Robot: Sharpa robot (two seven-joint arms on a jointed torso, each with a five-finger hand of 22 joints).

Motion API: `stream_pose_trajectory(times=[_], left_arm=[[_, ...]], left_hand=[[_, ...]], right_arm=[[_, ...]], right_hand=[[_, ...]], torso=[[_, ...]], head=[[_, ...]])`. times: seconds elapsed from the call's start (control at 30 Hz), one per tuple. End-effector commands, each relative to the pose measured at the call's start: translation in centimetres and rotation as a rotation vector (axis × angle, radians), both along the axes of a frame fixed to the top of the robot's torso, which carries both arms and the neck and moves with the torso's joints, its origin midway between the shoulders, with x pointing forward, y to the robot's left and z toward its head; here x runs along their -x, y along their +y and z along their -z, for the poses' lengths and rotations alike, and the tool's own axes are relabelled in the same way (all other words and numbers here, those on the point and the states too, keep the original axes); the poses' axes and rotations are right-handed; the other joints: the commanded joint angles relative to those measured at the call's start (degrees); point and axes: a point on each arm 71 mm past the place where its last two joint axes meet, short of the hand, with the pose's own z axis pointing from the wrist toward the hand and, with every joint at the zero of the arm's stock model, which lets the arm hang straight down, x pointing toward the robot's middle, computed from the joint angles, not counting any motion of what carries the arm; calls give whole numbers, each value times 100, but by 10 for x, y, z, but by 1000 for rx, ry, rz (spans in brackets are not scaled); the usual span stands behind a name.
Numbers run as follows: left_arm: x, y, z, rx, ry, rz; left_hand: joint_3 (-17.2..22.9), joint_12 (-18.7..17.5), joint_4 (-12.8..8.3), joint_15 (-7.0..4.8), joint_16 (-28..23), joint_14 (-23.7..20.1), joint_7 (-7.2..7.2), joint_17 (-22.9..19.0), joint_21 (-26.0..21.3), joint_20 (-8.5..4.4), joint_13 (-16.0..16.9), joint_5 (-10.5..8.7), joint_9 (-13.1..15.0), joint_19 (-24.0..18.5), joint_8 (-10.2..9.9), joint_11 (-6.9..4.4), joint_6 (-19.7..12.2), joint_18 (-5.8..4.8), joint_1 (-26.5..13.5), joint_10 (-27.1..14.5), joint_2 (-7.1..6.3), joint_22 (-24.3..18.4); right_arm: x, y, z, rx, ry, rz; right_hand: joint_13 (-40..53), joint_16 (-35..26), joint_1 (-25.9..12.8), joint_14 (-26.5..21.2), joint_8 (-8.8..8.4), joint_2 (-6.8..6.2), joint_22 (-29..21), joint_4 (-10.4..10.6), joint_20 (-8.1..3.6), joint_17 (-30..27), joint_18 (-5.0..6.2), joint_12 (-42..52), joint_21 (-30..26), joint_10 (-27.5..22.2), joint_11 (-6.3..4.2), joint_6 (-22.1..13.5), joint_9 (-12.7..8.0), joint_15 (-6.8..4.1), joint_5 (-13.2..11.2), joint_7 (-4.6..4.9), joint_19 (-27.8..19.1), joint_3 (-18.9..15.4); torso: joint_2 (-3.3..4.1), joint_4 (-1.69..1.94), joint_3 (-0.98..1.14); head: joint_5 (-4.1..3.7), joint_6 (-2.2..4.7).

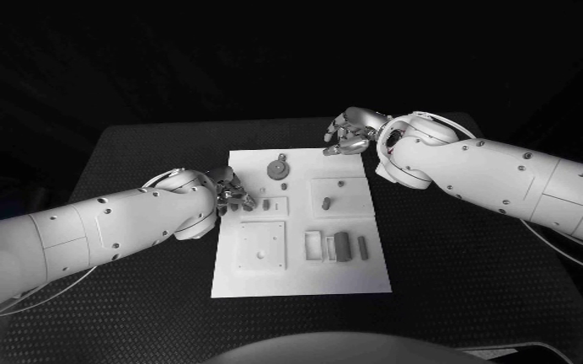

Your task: Assemble the parts on the task board

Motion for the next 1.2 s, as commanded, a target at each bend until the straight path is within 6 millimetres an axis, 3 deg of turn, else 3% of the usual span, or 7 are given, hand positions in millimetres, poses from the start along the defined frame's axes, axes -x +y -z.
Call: stream_pose_trajectory(times=[0.03, 0.2, 0.67, 0.9, 1.1, 1.17, 1.2], left_arm=[[2, -4, 3, -21, 24, 3], [3, -9, 4, -46, 46, 17], [2, -11, 5, -51, 62, 19], [2, -12, 5, -48, 58, 20], [2, -13, 5, -44, 52, 20], [2, -12, 4, -43, 50, 18], [2, -12, 4, -43, 50, 18]], left_hand=[[25, 22, -63, -37, 31, 27, -4, 1, 34, -12, -7, -1, -1, 12, 26, 9, 49, -52, 356, 47, 446, 119], [11, 45, -66, -49, 77, 37, -36, 23, 63, -8, -10, 182, 25, 33, 91, -8, 129, -60, 296, 93, 512, 127], [-25, 61, -13, -54, 108, 36, -48, 35, 89, -8, -11, 289, 35, 42, 119, -14, 158, -64, 156, 120, 488, 127], [-75, 69, 77, -61, 126, 32, -52, 39, 106, -14, -12, 313, 35, 44, 122, -20, 158, -60, -12, 122, 358, 124], [-129, 74, 401, -74, 130, 24, -61, 29, 108, -28, -20, 94, 30, 36, 123, -31, 154, -45, -417, 115, 89, 116], [-130, 76, 554, -79, 131, 20, -65, 25, 106, -33, -24, -183, 29, 30, 124, -35, 149, -37, -569, 110, -3, 115], [-122, 77, 584, -81, 131, 19, -66, 23, 105, -33, -25, -203, 29, 28, 125, -37, 148, -35, -593, 109, -27, 115]], right_arm=[[1, 1, 1, 4, 7, -9], [1, 1, 1, 4, 8, -10], [1, 1, 1, 4, 7, -10], [1, 1, 1, 4, 7, -10], [1, 1, 1, 3, 7, -10], [1, 1, 1, 4, 7, -10], [1, 1, 1, 3, 7, -10]], right_hand=[[-6, 27, -20, -17, 40, 30, 92, 30, -36, -10, 71, 30, -35, -58, 0, 3, -5, 8, -19, 32, 11, 2], [-6, 27, -21, -17, 41, 29, 93, 32, -36, -10, 71, 31, -35, -58, 0, 3, -6, 9, -20, 32, 11, 1], [-7, 27, -20, -18, 42, 25, 93, 32, -36, -10, 71, 31, -35, -59, 0, 1, -8, 9, -19, 32, 10, 0], [-8, 27, -20, -18, 43, 24, 93, 32, -36, -11, 71, 31, -35, -59, 0, 1, -9, 9, -19, 32, 10, 0], [-9, 26, -20, -18, 43, 23, 93, 32, -36, -11, 71, 32, -36, -60, 0, 0, -10, 9, -19, 32, 9, -1], [-9, 26, -19, -18, 43, 23, 93, 32, -36, -11, 71, 32, -36, -60, 0, -1, -10, 9, -19, 32, 9, -1], [-9, 26, -19, -18, 43, 23, 93, 32, -36, -11, 71, 32, -36, -60, 1, -1, -11, 9, -19, 32, 9, -1]], torso=[[0, -1, 3], [0, 0, 8], [2, 4, 1], [2, 5, -2], [1, 7, -3], [-1, 6, -3], [-1, 6, -3]], head=[[-3, -1], [-1, -2], [-15, -10], [-20, -7], [-18, 1], [-16, 4], [-16, 4]])
